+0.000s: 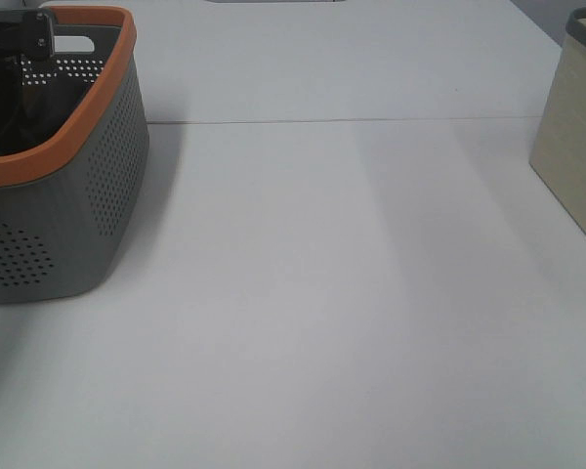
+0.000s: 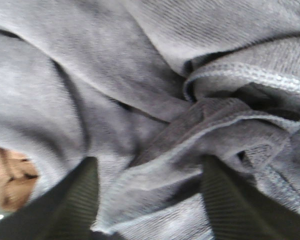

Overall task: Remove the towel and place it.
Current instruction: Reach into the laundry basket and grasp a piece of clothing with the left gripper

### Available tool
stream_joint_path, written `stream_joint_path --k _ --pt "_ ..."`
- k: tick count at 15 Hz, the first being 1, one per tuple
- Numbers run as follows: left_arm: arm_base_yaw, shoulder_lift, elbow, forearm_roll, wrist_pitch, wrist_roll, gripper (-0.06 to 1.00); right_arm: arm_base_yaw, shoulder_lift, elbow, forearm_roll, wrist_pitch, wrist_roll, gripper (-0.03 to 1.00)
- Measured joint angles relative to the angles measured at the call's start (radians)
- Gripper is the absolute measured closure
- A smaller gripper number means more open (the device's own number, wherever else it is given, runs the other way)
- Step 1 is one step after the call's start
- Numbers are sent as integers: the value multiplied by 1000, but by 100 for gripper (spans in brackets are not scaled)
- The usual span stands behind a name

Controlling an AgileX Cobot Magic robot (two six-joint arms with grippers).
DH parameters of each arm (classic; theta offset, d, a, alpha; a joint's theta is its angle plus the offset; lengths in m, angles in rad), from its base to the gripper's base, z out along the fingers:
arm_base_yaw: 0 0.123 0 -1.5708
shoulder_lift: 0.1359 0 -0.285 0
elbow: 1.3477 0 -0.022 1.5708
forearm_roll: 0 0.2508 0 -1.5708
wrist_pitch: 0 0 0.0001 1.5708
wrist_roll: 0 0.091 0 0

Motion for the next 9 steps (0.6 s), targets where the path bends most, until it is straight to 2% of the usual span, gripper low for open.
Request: stream_joint_path --k 3,7,9 --pt "0 10 -1 5 17 -15 43 0 0 0 0 0 0 8" --pt "1 13 -15 10 21 -92 43 0 0 0 0 0 0 8" --pt "5 15 -22 18 66 -97 43 0 0 0 0 0 0 8"
